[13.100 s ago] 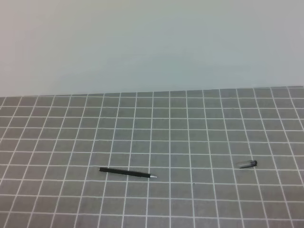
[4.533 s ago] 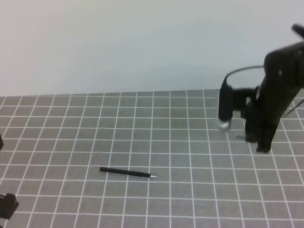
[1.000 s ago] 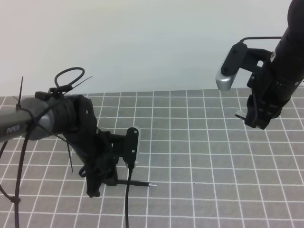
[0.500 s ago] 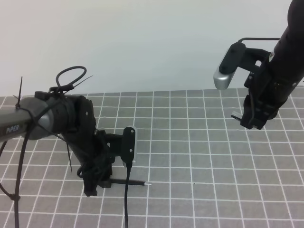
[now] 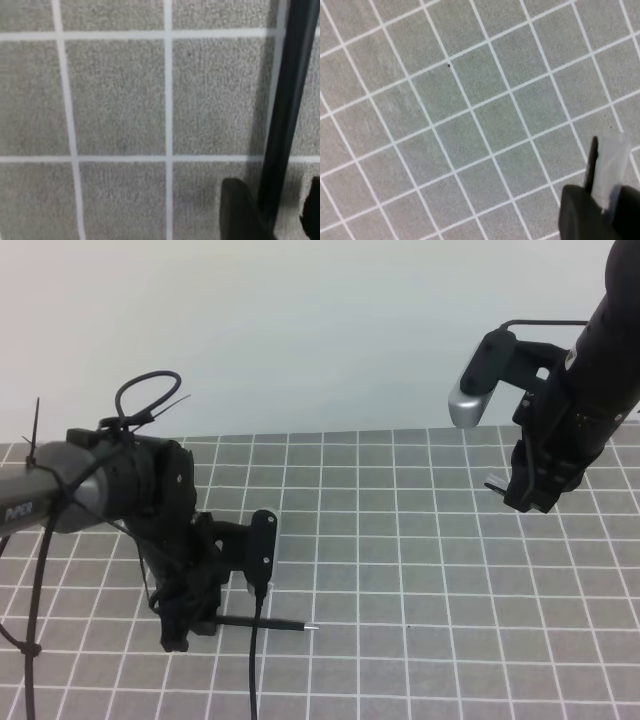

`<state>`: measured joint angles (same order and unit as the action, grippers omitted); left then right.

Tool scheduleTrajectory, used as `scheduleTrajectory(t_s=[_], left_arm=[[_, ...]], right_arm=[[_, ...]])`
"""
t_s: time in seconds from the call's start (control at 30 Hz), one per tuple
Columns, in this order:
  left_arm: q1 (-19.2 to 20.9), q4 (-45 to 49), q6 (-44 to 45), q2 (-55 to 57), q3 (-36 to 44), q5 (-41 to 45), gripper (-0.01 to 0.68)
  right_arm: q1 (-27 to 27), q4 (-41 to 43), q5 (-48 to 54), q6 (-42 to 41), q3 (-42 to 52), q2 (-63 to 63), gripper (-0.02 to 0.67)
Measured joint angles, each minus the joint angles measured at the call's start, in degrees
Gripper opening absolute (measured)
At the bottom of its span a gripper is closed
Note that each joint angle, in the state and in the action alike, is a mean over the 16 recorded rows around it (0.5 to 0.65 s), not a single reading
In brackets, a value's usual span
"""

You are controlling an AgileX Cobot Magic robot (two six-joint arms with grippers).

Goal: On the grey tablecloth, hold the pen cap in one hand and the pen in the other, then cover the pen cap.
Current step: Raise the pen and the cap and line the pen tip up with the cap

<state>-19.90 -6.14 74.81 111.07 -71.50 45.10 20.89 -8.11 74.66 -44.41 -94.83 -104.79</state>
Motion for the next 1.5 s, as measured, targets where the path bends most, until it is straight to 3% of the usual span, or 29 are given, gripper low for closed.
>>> scheduleTrajectory(t_s=[0.4, 1.07, 1.5], left_arm=[[0.0, -0.3, -0.5, 0.1, 0.0, -0.7, 0.254], [0.0, -1.2, 0.5, 0.2, 0.0, -1.3, 0.072], [0.0, -1.8, -3.5, -6.0, 0.0, -1.3, 0.044]], right_arm=[[0.0, 0.0, 0.0, -0.1, 0.0, 0.0, -0.004], [0.0, 0.0, 0.0, -0.7, 0.0, 0.0, -0.004], [0.0, 0.7, 0.0, -0.4, -2.4, 0.5, -0.004]])
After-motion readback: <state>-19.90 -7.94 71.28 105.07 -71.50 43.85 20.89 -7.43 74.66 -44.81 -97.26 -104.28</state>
